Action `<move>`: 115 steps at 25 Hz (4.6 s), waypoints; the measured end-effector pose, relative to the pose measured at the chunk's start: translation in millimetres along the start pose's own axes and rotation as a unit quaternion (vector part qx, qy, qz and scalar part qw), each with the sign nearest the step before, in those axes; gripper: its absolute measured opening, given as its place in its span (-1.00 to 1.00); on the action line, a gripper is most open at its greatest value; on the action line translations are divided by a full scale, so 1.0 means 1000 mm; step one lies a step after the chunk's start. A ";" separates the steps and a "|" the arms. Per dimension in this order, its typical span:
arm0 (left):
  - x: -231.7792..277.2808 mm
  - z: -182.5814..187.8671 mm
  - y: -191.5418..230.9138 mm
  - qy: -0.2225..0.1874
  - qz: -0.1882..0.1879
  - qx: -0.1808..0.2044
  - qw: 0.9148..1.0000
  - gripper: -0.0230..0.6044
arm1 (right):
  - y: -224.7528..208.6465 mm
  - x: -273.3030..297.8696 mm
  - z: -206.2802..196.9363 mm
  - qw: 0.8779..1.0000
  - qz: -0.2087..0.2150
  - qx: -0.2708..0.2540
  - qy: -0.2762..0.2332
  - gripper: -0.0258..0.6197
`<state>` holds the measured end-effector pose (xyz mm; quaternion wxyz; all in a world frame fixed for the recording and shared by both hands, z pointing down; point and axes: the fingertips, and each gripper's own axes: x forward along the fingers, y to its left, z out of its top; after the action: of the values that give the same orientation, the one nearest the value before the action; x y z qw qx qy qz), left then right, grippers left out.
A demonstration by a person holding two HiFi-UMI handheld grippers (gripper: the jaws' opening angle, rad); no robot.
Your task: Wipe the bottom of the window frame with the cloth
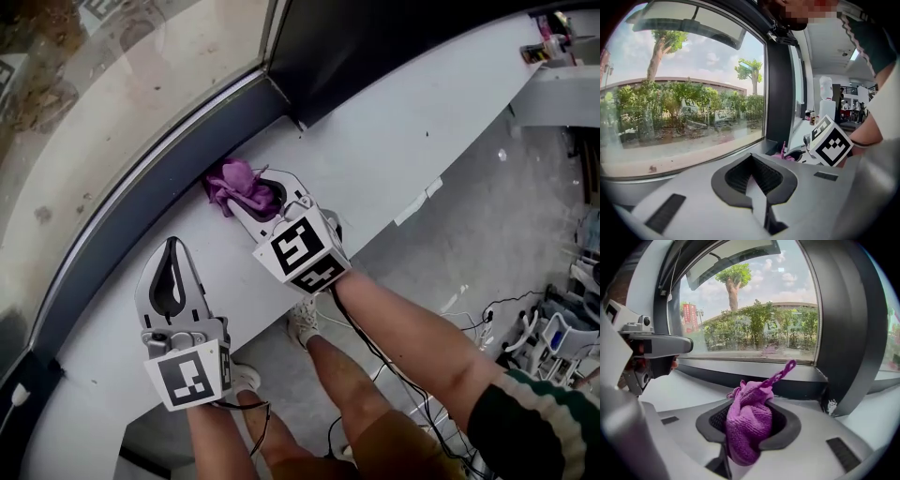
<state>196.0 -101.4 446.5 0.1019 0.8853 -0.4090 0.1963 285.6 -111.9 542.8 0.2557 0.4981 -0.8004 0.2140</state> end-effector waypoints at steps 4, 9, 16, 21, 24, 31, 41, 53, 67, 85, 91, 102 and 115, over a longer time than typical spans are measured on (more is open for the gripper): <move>0.013 -0.004 -0.005 -0.006 -0.014 0.015 1.000 -0.92 | -0.004 0.002 -0.004 1.000 -0.008 0.010 0.002 -0.45; 0.027 -0.013 -0.009 -0.004 -0.029 0.009 1.000 -0.92 | -0.013 0.003 -0.012 0.999 -0.031 0.024 0.003 -0.45; 0.056 -0.007 -0.039 0.017 -0.029 0.003 0.999 -0.92 | -0.066 -0.018 -0.021 0.996 -0.073 0.046 0.002 -0.45; 0.063 -0.003 -0.045 0.018 -0.034 0.003 0.999 -0.92 | -0.084 -0.023 -0.023 0.993 -0.103 0.060 0.005 -0.45; 0.066 0.000 -0.047 0.015 -0.038 0.009 0.999 -0.92 | -0.087 -0.024 -0.024 0.992 -0.110 0.063 0.008 -0.45; 0.067 -0.007 -0.047 0.029 -0.041 0.009 0.999 -0.92 | -0.088 -0.021 -0.031 0.991 -0.106 0.086 0.004 -0.45; 0.059 -0.014 -0.056 0.035 -0.055 -0.003 0.998 -0.92 | -0.077 -0.027 -0.040 0.994 -0.092 0.058 0.014 -0.45; 0.043 -0.028 -0.114 0.055 -0.106 0.025 0.992 -0.92 | -0.063 -0.068 -0.075 0.993 -0.085 0.077 0.029 -0.45; 0.013 -0.053 -0.152 0.070 -0.127 0.021 0.989 -0.92 | -0.031 -0.130 -0.130 0.991 -0.083 0.090 0.047 -0.45; -0.025 -0.087 -0.194 0.066 -0.157 -0.027 0.985 -0.92 | -0.003 -0.180 -0.169 0.989 -0.098 0.098 0.054 -0.45; -0.031 -0.097 -0.176 0.068 -0.134 -0.036 0.988 -0.92 | -0.003 -0.178 -0.169 0.990 -0.102 0.091 0.044 -0.45; -0.043 -0.089 -0.163 0.060 -0.128 -0.032 0.989 -0.92 | 0.001 -0.179 -0.168 0.989 -0.105 0.092 0.048 -0.45; -0.083 -0.092 -0.122 0.037 -0.112 -0.043 0.992 -0.92 | 0.056 -0.166 -0.165 0.989 -0.106 0.091 0.041 -0.45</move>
<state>216.0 65.3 491.7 0.1764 0.9126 -0.3113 0.1980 328.6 124.1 562.5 0.2631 0.5921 -0.7091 0.2782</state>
